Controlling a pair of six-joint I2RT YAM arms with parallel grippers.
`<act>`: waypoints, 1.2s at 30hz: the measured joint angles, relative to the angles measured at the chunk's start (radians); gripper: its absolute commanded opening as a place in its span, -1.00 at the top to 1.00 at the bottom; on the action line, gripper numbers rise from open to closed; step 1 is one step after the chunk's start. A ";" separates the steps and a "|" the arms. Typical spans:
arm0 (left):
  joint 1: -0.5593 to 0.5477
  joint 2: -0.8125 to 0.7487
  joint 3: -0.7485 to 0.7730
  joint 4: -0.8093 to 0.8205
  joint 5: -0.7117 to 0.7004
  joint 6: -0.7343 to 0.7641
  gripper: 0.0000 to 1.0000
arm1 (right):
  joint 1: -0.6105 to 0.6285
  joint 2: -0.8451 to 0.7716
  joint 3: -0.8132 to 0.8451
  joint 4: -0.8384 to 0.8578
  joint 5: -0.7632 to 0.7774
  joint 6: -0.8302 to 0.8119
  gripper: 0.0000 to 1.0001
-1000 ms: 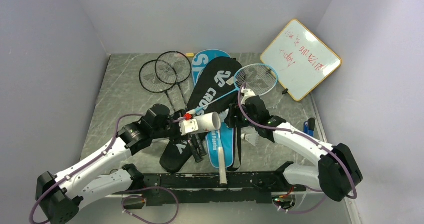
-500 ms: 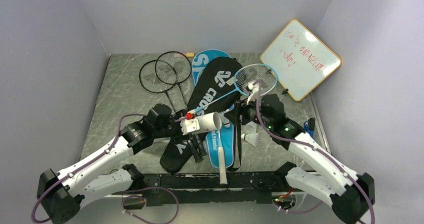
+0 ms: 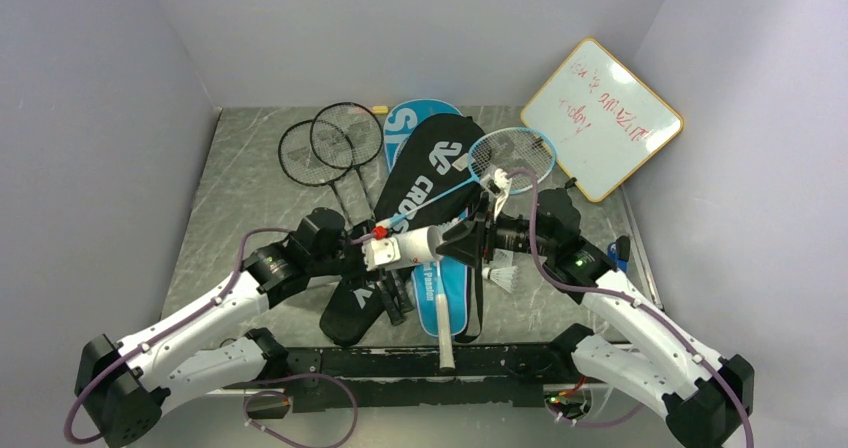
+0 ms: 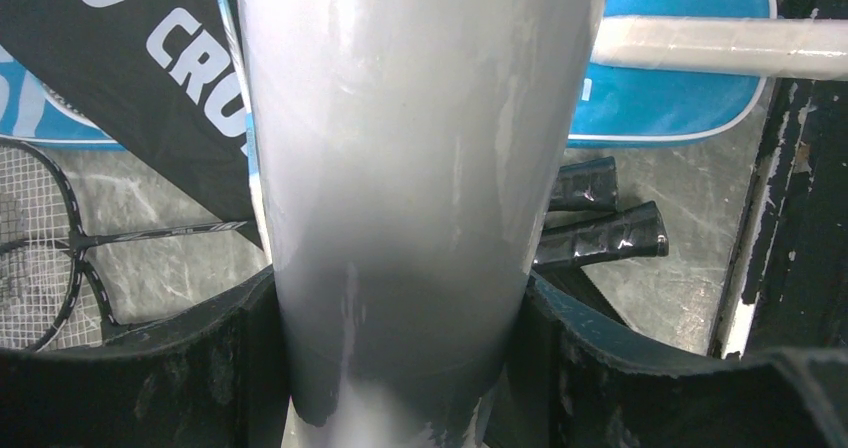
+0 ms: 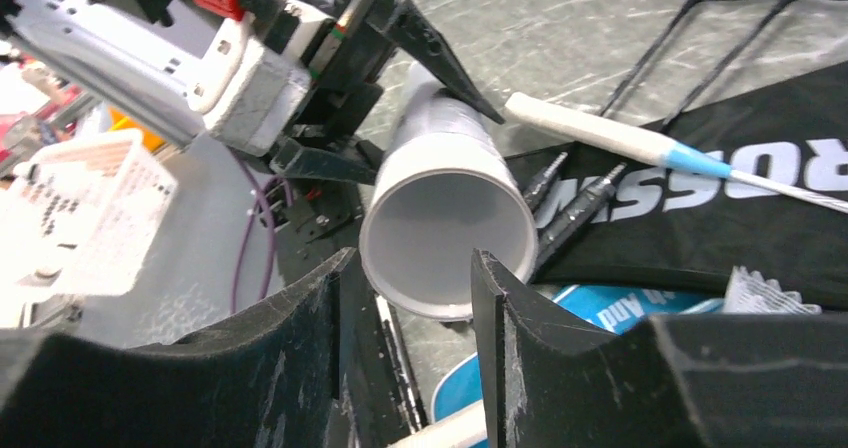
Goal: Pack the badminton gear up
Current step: Open the lid of the shuttle tube.
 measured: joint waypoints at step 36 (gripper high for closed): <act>0.000 0.006 -0.007 0.006 0.023 -0.005 0.74 | 0.039 0.078 0.000 0.064 -0.135 0.042 0.82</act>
